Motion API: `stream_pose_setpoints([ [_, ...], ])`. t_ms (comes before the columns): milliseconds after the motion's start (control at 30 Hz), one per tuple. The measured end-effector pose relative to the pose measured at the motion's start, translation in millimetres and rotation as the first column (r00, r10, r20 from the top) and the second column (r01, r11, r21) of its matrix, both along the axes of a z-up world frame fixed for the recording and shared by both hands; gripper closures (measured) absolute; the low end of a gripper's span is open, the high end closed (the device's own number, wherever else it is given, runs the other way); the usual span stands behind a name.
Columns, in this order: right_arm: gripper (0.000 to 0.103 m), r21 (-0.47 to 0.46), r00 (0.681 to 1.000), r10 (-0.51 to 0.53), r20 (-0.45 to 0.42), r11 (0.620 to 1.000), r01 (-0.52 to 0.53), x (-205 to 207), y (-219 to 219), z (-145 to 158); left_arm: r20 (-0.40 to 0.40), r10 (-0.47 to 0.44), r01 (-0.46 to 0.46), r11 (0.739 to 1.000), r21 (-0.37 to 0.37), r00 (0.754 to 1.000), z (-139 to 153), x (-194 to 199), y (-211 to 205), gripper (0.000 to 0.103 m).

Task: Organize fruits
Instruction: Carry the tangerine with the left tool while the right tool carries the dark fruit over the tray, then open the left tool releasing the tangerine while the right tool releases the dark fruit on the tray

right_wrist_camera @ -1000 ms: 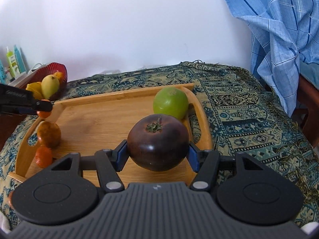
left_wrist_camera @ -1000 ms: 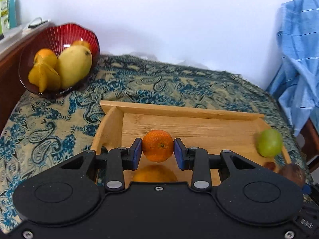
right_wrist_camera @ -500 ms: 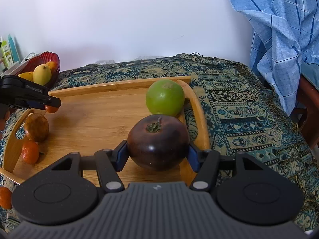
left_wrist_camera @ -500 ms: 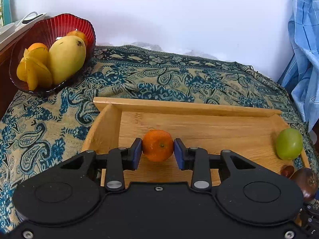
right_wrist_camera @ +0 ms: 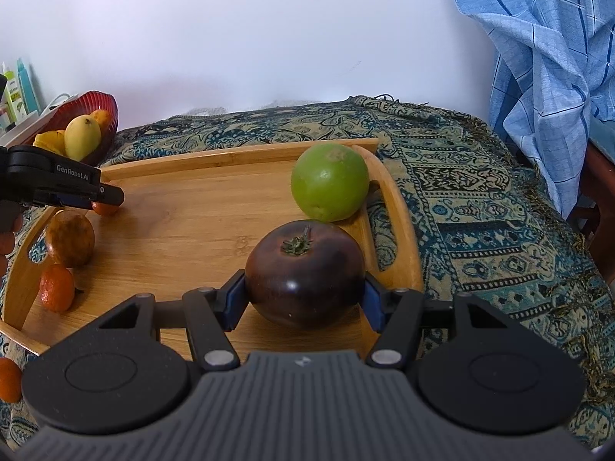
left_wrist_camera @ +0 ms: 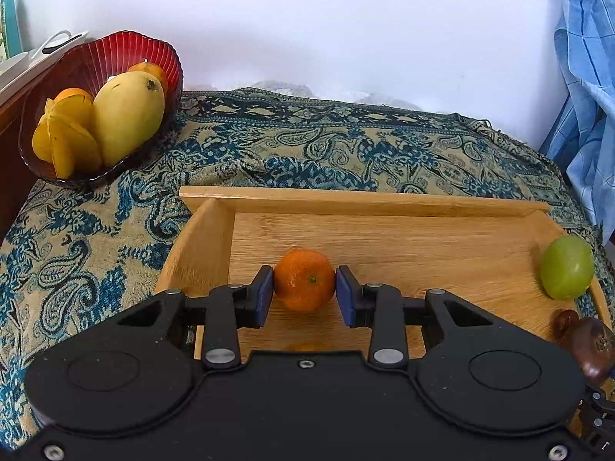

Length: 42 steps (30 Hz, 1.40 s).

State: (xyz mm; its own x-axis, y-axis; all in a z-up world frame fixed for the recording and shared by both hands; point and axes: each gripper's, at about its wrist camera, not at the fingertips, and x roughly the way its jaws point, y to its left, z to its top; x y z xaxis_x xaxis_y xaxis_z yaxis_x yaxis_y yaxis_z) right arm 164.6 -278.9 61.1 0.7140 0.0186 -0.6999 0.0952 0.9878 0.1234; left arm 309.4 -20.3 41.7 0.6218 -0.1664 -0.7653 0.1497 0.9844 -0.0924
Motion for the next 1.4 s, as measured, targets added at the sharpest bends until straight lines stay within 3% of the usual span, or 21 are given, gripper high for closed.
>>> stream_pose_setpoints([
  [433, 0.04, -0.004, 1.0, 0.012, -0.009, 1.0, -0.012, 1, 3, -3, -0.012, 0.01, -0.01, 1.0, 0.007, 1.0, -6, -1, 2, 0.068],
  [600, 0.035, 0.001, 1.0, 0.013, -0.008, 1.0, -0.013, 0, 3, -3, -0.016, 0.009, -0.009, 1.0, 0.008, 1.0, -4, -2, 1, 0.051],
  [633, 0.03, 0.002, 1.0, 0.013, -0.008, 1.0, -0.013, 0, 2, -2, -0.017, 0.01, -0.01, 1.0, 0.009, 1.0, -4, -3, 1, 0.049],
  [800, 0.024, -0.005, 1.0, 0.008, 0.008, 1.0, -0.008, -3, 2, 0, 0.0, 0.018, -0.018, 1.0, 0.002, 1.0, 1, -12, 3, 0.027],
  [933, 0.017, -0.013, 0.999, 0.018, 0.05, 1.0, -0.017, -9, 3, 6, 0.008, 0.014, -0.014, 1.0, -0.017, 1.0, 7, -23, 6, 0.021],
  [1200, 0.015, -0.02, 0.996, 0.025, 0.082, 1.0, -0.024, -20, 9, 13, 0.064, -0.016, 0.015, 1.0, 0.009, 0.998, 25, -62, 6, 0.013],
  [1400, 0.014, 0.028, 0.993, 0.009, 0.117, 1.0, -0.013, -40, 14, 15, 0.115, -0.024, 0.023, 1.0, 0.014, 0.993, 36, -100, 10, 0.009],
])
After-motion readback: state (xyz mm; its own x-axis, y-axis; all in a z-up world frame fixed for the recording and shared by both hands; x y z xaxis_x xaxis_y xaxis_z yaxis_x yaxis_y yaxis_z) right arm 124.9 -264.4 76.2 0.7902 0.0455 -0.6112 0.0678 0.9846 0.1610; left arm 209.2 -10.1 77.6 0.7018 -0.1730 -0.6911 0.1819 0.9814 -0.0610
